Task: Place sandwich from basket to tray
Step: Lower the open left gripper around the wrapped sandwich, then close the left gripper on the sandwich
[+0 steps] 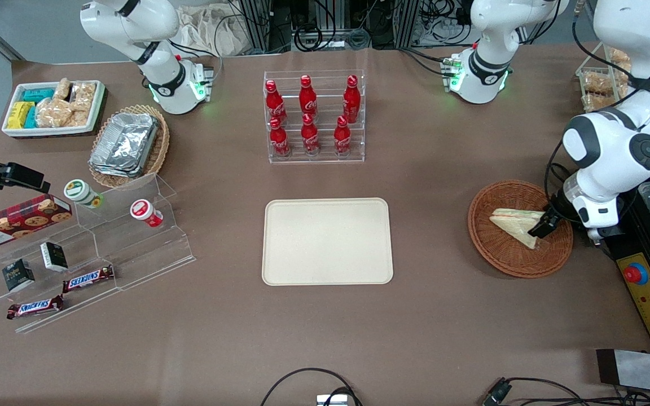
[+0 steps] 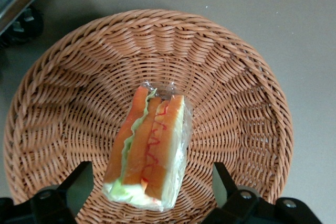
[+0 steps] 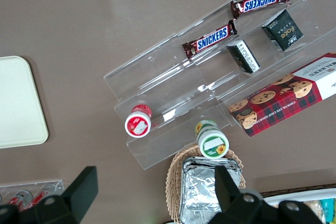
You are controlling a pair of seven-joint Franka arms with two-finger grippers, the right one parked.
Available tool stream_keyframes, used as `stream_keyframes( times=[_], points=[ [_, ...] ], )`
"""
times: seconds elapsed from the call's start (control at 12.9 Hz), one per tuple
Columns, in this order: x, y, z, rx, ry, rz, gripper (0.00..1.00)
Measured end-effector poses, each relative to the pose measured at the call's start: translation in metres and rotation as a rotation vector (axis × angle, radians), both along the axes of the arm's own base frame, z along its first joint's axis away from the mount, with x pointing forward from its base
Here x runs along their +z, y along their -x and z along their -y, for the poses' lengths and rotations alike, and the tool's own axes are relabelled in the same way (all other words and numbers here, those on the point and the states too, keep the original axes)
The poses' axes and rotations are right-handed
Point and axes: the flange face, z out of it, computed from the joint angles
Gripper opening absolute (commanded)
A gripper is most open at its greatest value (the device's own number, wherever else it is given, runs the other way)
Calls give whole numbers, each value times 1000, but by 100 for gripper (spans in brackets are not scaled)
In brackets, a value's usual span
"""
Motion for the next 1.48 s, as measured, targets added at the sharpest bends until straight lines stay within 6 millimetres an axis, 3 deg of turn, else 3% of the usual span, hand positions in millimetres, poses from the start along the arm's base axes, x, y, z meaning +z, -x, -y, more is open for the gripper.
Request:
stream_keyframes(
  times=[0.23, 0.47, 0.62, 0.78, 0.85, 1.48],
  points=[
    [-10, -2, 0, 10, -1, 11, 100],
    [-18, -3, 8, 5, 1, 11, 94],
    [-19, -4, 13, 6, 2, 14, 75],
    [-20, -4, 14, 8, 2, 16, 40],
    [-20, -4, 15, 9, 2, 16, 32],
    [-14, -4, 24, -11, -1, 28, 32]
  ],
)
